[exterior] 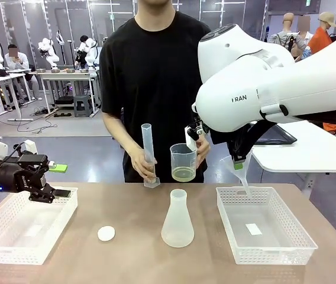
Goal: Prepare the solutions needed for the experiment.
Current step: Pick up the Plastic Funnel and insert it into the Big flask.
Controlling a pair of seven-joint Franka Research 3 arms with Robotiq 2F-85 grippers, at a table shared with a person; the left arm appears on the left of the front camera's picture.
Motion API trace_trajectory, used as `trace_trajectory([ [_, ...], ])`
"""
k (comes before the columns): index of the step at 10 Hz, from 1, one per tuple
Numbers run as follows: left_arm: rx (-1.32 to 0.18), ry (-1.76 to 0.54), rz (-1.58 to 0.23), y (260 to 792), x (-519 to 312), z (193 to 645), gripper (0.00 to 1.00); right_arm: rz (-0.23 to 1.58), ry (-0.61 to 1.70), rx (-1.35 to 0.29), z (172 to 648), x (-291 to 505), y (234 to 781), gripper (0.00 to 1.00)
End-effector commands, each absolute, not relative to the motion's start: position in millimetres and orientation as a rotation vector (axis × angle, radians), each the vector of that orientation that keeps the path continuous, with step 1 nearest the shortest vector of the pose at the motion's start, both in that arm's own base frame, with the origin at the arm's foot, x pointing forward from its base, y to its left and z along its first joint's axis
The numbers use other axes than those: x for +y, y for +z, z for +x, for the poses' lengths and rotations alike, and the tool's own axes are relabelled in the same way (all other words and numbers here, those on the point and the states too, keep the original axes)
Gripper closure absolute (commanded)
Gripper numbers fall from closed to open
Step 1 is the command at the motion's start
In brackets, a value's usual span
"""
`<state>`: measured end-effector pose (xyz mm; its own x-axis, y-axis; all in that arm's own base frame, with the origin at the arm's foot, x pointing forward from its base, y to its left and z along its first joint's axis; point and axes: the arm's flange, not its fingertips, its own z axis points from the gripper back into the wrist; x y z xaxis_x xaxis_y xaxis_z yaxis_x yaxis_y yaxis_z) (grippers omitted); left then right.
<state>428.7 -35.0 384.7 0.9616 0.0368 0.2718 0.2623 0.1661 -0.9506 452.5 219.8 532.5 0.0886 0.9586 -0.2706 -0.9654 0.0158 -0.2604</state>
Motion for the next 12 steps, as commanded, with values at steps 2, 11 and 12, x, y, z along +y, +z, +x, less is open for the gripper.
trace_trajectory([
  [2, -0.264, -0.173, -1.402, 386, -35, 429, 0.00, -0.426, 1.532, -0.068, 446, 236, 536, 0.96],
  [11, -0.264, -0.173, -1.402, 386, -35, 429, 0.00, -0.300, 1.740, -0.481, 392, 302, 584, 0.96],
  [12, -0.264, -0.173, -1.402, 386, -35, 429, 0.00, -0.289, 1.742, -0.489, 389, 303, 584, 0.96],
])
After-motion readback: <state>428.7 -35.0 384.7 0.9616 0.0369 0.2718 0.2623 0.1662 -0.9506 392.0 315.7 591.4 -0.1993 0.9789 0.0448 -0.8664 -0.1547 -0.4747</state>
